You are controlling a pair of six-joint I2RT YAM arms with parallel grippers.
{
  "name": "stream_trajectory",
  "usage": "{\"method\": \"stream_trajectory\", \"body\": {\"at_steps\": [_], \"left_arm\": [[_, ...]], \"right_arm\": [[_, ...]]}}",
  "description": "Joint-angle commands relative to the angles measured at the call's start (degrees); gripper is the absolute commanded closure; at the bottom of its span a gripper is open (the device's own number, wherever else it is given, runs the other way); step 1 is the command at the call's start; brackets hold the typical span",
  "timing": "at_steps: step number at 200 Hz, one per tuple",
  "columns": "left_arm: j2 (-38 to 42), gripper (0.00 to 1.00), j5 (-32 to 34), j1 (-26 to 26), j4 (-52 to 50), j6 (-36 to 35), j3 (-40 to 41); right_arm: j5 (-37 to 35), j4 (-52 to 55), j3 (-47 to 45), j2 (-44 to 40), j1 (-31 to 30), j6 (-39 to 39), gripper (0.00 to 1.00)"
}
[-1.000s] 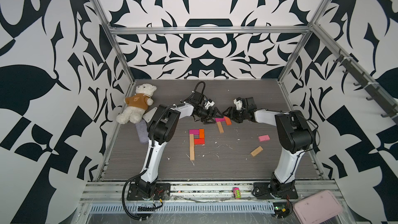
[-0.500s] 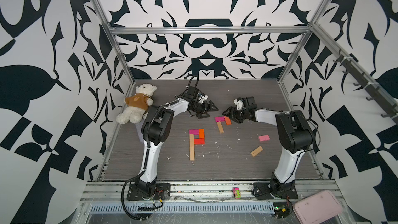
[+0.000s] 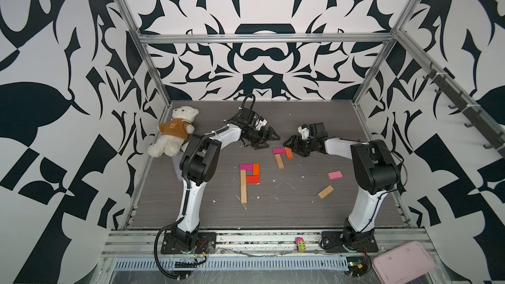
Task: Assemble the letter p with building blocks
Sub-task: Adjust the building block at the center of the board.
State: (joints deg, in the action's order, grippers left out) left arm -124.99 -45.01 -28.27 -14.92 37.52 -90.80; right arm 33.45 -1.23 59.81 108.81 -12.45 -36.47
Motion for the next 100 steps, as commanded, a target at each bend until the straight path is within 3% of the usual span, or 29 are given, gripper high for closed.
{"method": "stream_trajectory", "body": {"at_steps": [1,100], "left_arm": [[-2.44,0.08,-0.80,-0.38,-0.46,0.53,-1.76],[-5.18,0.06,-3.91,-1.26,2.27,1.77,-0.94]], "right_arm": [[-0.58,3.85,-1.75,-0.29,0.10,-0.75,0.30],[-0.14,3.44,-1.89,0.78,-0.16,-1.13,0.30]]}}
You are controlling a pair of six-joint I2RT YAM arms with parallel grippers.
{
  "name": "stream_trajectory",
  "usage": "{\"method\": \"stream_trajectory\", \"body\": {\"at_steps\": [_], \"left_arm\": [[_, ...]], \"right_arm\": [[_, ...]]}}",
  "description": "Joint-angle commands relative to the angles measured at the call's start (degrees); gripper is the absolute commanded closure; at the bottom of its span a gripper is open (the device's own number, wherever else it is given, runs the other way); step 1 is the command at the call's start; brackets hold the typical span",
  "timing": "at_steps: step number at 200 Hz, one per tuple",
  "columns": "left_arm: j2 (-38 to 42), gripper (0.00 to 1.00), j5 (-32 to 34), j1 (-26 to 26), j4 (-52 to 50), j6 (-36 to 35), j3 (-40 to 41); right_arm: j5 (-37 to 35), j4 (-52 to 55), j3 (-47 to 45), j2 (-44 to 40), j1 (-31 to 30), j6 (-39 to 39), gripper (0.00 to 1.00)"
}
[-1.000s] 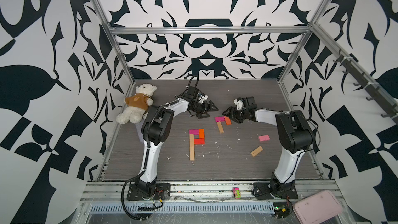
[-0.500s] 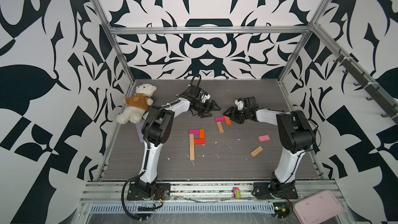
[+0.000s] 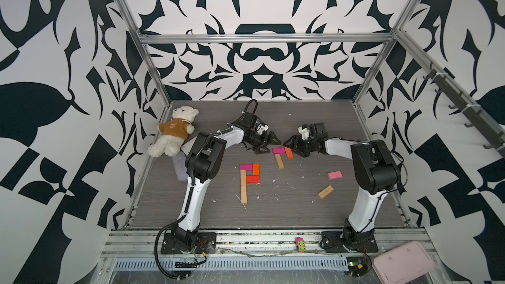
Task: Assemble the letter p with building blocks
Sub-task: Adjust the building block at the center of the board.
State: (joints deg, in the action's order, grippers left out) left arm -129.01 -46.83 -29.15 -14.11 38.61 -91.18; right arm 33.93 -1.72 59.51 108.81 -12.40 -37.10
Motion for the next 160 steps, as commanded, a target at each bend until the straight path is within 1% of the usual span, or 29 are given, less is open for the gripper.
{"method": "stream_trajectory", "body": {"at_steps": [1,88,160], "left_arm": [[-1.16,0.06,-2.11,-0.38,1.50,0.72,-0.53],[-1.16,0.06,-3.96,-0.43,4.87,2.35,2.45],[-1.47,0.06,-5.11,-0.77,6.54,3.31,2.75]], "right_arm": [[-0.62,3.96,-1.63,0.78,-0.23,-0.51,0.30],[-0.45,4.26,-1.61,1.04,-0.23,-0.52,0.30],[-0.14,4.25,-1.54,1.22,-0.34,-0.41,0.30]]}}
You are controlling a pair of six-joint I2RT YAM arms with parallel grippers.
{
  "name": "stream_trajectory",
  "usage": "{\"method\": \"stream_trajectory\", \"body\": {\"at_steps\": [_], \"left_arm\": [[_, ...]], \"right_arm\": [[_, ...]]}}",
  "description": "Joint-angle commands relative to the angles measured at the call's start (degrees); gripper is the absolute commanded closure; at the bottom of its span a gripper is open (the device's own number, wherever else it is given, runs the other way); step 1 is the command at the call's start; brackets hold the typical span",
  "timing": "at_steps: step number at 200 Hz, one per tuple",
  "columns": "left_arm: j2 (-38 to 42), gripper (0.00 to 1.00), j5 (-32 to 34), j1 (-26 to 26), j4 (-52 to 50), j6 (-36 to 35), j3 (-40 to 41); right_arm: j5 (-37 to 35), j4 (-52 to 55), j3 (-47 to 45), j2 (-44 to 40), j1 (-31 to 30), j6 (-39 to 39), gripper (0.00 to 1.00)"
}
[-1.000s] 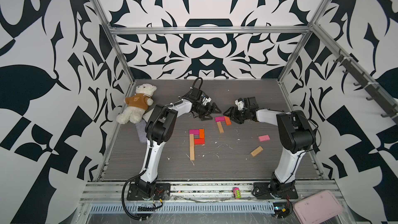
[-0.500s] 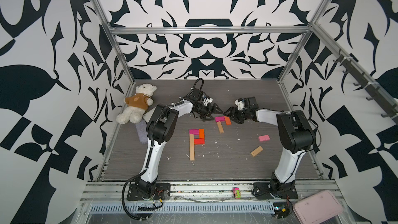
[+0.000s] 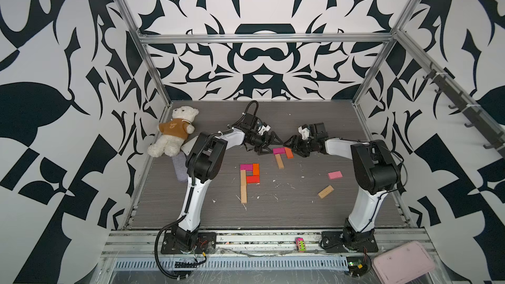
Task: Assemble the letter p with building blocks
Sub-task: Adjust the building block at the center of the board.
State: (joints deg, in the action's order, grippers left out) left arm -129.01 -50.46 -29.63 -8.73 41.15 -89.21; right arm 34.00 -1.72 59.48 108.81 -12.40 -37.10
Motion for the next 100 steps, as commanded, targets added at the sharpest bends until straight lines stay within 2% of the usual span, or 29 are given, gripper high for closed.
{"method": "stream_trajectory", "body": {"at_steps": [1,100], "left_arm": [[-1.45,0.06,-1.44,-0.27,1.17,0.78,0.74],[-1.16,0.06,-1.84,-0.43,2.75,1.46,2.36]], "right_arm": [[-0.14,4.25,-1.50,1.22,-0.30,-0.42,0.30],[0.04,4.42,-1.21,1.58,-0.56,-0.34,0.30]]}}
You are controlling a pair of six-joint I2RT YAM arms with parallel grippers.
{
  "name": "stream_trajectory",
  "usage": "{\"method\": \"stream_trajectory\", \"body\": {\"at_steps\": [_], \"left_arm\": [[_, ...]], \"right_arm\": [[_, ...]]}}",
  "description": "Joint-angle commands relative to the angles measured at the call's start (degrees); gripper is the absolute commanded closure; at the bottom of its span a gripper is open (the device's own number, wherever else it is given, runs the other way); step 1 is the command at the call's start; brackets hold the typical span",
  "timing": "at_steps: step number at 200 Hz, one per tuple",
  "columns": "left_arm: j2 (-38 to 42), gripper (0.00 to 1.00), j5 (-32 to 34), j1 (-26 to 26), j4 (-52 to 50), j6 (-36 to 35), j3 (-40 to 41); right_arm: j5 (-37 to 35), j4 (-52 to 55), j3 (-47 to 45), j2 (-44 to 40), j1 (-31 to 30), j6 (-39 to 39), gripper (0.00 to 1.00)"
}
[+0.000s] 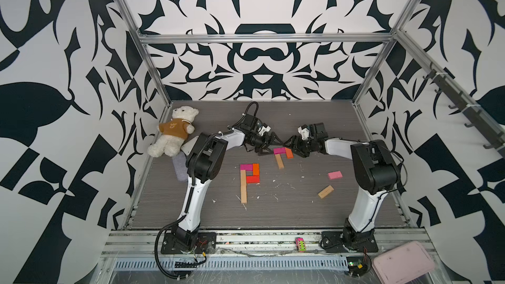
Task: Assemble the letter p with building blocks
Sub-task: Adjust the building block at the center of the board.
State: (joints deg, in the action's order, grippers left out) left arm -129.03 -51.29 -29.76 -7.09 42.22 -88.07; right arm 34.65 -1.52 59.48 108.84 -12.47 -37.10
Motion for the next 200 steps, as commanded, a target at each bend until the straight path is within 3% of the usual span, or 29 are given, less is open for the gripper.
{"method": "stream_trajectory", "body": {"at_steps": [1,109,200], "left_arm": [[-1.13,0.06,-1.01,-0.30,1.16,0.40,1.27],[1.03,0.07,0.00,-0.30,2.77,1.09,4.21],[15.32,0.07,3.98,0.01,-5.77,-5.21,4.25]], "right_arm": [[-0.59,4.23,-1.21,1.55,-0.47,-0.29,0.30],[-2.57,5.93,-1.06,0.85,-0.45,0.46,0.30],[-2.04,9.79,3.22,-2.64,-0.19,2.17,0.28]]}}
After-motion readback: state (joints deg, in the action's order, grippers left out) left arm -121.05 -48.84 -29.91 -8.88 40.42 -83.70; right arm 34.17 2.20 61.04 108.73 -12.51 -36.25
